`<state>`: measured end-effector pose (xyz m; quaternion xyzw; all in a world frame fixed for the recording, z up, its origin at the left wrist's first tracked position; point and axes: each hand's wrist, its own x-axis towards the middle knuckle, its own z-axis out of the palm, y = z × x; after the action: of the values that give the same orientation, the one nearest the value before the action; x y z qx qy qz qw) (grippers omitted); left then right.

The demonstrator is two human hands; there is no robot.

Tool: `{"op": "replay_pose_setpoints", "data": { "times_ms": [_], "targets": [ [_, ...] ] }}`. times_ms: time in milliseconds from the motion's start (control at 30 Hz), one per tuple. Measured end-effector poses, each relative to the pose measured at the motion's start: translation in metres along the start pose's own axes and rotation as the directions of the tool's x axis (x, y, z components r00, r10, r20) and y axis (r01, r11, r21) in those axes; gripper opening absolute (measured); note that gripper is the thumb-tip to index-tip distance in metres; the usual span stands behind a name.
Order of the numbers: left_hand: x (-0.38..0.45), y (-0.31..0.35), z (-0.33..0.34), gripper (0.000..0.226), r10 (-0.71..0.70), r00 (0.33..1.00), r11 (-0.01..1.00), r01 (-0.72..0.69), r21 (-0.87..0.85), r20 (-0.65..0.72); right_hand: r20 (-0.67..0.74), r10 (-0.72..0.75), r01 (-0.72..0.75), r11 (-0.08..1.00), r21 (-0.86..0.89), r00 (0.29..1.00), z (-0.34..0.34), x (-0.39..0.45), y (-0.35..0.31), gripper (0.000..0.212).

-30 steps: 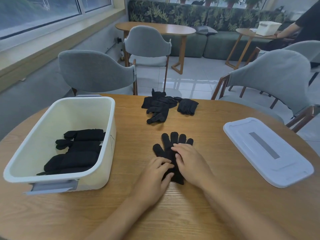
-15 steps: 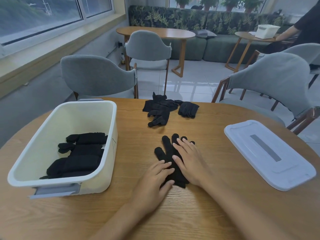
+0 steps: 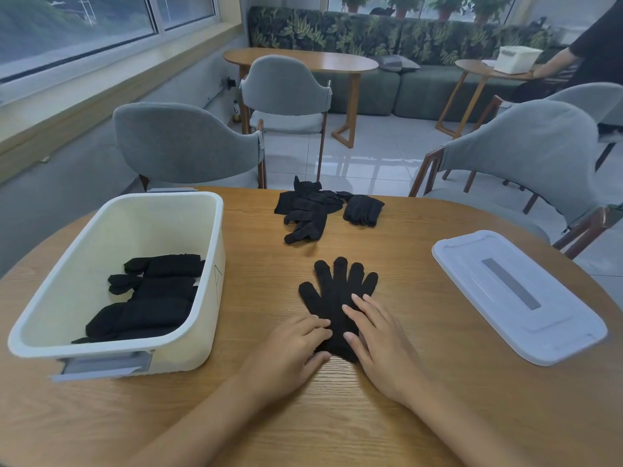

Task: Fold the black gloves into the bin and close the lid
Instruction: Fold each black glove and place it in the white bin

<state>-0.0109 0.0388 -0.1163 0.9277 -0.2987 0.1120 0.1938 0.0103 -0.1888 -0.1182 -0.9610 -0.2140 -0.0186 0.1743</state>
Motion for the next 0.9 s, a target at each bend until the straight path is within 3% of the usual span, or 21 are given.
{"op": "replay_pose_setpoints", "data": {
  "times_ms": [167, 300, 533, 733, 900],
  "targets": [
    [0.007, 0.001, 0.003, 0.02, 0.094, 0.995, 0.991, -0.089, 0.101, -0.042, 0.061, 0.015, -0.018, 0.998, 0.061, 0.998, -0.001, -0.014, -0.011, 0.068],
    [0.012, 0.007, 0.003, 0.016, 0.047, 0.996, 0.995, -0.04, 0.09, -0.075, 0.03, -0.002, 0.002, 1.0, 0.006, 1.0, 0.004, -0.021, -0.014, 0.078],
    [0.009, 0.024, 0.007, 0.022, -0.076, 0.991, 0.996, 0.069, -0.061, -0.114, -0.262, -0.014, 0.021, 1.0, 0.024, 0.965, 0.011, -0.025, -0.015, 0.038],
    [0.006, 0.02, 0.005, 0.03, -0.071, 0.996, 0.995, 0.066, -0.081, -0.053, -0.298, -0.061, 0.049, 0.998, -0.049, 0.952, 0.013, -0.028, -0.013, 0.041],
    [0.015, 0.017, 0.002, 0.02, -0.219, 0.973, 0.952, 0.198, -0.235, -0.069, -0.271, 0.043, -0.031, 0.998, 0.048, 0.962, 0.004, -0.023, -0.019, 0.03]
  ]
}}
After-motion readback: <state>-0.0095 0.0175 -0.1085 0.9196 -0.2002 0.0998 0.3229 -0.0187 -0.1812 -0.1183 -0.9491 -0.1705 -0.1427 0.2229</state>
